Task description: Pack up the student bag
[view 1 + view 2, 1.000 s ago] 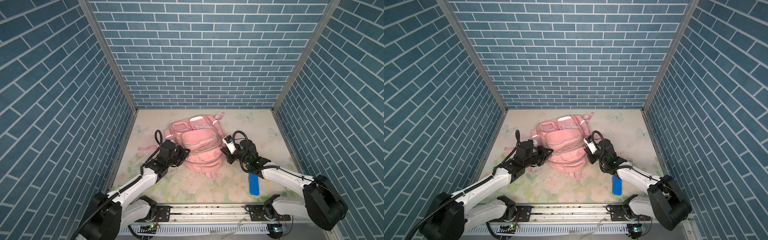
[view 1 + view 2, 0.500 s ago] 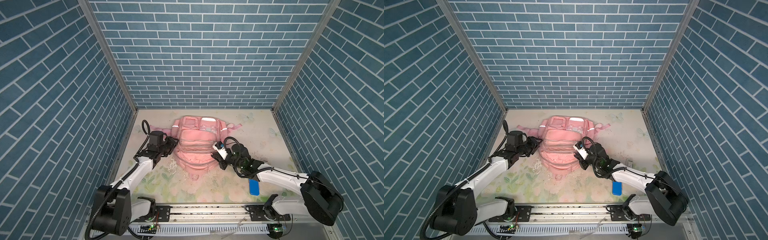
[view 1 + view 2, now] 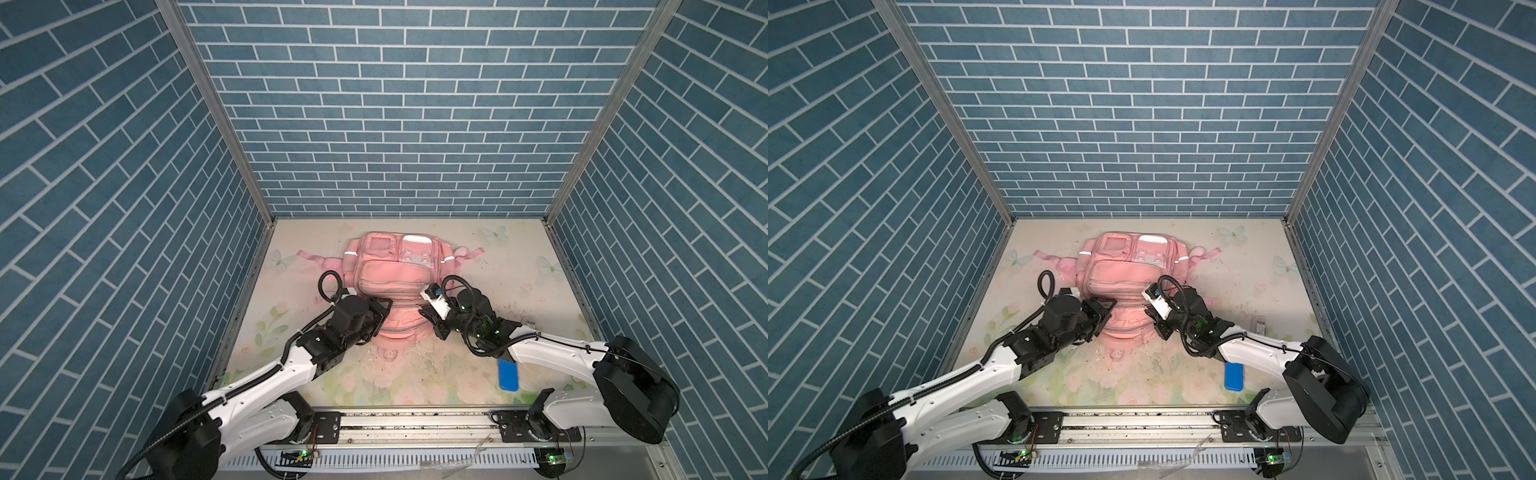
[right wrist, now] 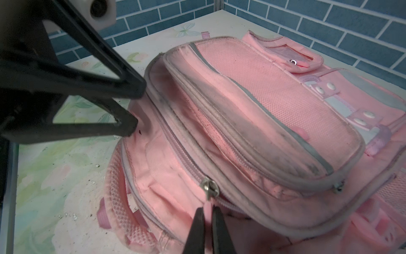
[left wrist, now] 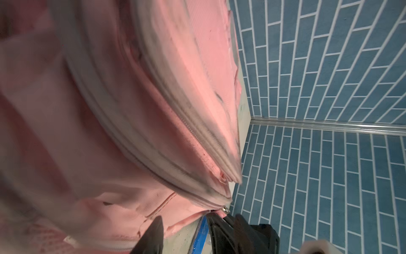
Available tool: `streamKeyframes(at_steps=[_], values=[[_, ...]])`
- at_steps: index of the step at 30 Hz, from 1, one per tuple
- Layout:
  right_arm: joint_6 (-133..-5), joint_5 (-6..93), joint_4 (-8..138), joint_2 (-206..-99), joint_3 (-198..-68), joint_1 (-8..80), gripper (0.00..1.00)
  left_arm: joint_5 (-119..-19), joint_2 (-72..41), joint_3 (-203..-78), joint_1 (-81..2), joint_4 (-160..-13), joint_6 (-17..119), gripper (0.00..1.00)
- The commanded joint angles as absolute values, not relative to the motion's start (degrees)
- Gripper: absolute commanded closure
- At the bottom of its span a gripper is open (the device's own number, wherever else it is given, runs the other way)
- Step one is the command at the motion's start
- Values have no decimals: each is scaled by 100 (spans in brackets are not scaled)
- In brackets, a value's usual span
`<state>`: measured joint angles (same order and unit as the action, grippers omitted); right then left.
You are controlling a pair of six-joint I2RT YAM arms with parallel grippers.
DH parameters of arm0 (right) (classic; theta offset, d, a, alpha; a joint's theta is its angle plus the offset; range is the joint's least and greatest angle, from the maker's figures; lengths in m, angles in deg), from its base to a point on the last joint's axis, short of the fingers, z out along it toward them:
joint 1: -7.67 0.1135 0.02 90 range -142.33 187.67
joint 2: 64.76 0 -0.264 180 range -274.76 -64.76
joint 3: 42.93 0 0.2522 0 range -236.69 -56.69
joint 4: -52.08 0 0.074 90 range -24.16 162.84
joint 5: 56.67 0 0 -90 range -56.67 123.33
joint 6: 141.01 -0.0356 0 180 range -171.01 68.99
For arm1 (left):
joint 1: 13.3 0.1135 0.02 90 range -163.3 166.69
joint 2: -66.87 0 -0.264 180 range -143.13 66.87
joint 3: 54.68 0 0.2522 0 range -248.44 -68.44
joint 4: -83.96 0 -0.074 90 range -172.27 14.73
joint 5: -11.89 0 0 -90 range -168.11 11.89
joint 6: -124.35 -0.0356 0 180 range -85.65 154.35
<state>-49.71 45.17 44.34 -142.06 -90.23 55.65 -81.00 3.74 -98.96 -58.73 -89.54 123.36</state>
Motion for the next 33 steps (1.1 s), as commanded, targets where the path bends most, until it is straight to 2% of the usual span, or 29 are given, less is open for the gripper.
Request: streamKeyframes(at_steps=[1,14,21,23,27,29,33], values=[[-4943,4424,4153,-14246,-9223,5679,100,-8683,26,-10147,-6149,-9476,12789,47],[-4756,4344,4193,-14324,-9258,5852,100,-9299,-421,-10428,-6389,-9315,12945,47],[-4665,4243,4230,-14377,-9287,5949,100,-9170,-845,-10404,-6386,-9537,13048,49],[-4630,4161,4237,-14386,-9282,6000,100,-9165,-902,-10368,-6383,-9535,13059,57],[-4593,4032,4246,-14387,-9283,6082,100,-9213,-834,-10197,-6344,-9661,13047,92],[-4603,3985,4237,-14391,-9283,6084,100,-9151,-789,-10174,-6291,-9675,12954,99],[-4695,3783,4205,-14313,-9234,6089,100,-8968,-692,-10130,-6173,-9714,12726,100]])
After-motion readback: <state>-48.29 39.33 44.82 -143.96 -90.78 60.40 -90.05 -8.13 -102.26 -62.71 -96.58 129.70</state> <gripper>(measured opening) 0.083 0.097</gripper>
